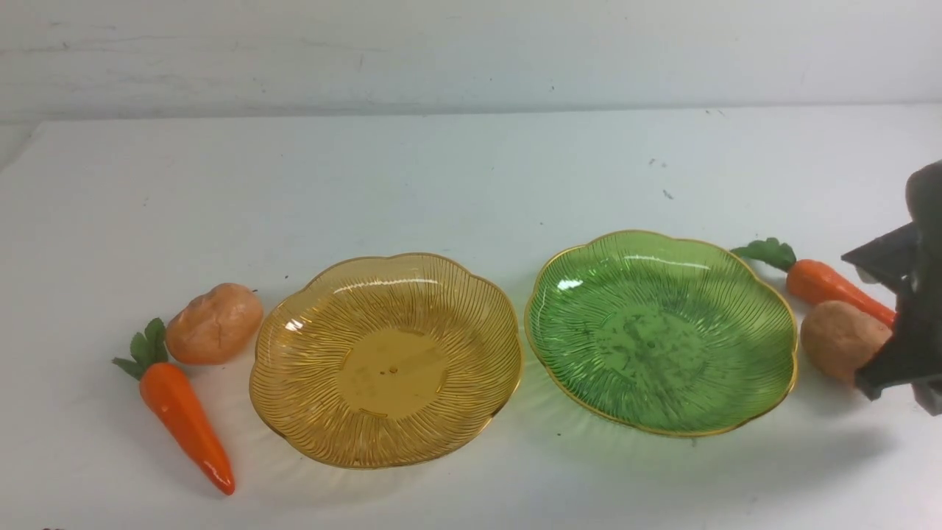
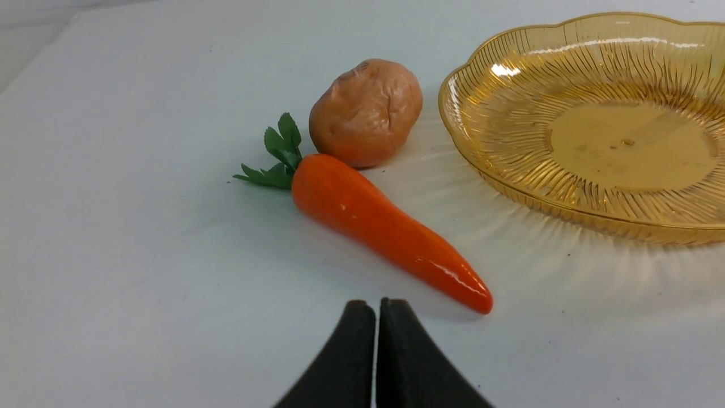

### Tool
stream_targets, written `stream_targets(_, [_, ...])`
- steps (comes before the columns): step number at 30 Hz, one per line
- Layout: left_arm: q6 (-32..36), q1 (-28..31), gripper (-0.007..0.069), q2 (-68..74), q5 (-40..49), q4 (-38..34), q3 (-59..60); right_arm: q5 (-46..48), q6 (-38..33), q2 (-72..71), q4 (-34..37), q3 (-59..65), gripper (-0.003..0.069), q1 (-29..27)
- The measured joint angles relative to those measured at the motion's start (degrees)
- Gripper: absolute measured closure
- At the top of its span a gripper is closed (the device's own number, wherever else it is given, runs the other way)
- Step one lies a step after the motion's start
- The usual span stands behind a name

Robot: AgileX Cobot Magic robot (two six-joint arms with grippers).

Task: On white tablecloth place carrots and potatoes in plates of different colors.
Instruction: 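Put the potato onto the plate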

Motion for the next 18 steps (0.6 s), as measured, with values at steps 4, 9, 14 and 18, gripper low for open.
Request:
stream_targets(4, [0.00,0.00,0.0628,0.00,0.00,0.00,0.00,2.22,0.66,0.00,1.77,-2.56,0.0673,0.00])
stream_targets(9, [0.00,0.00,0.0628,0.00,0.00,0.00,0.00,2.98,0.86,-0.67,5.13,-9.44,0.0669,0.00])
stream_targets(14, [0.00,0.00,0.0628,0.00,0.00,0.00,0.00,3.09,-2.62,-0.92,11.18,-15.46,0.0574,0.04])
stream_targets(18, [0.00,0.00,0.0628,0.00,0.00,0.00,0.00,3.63,-5.67,-0.61,13.07,-15.57,0.0436,0.04])
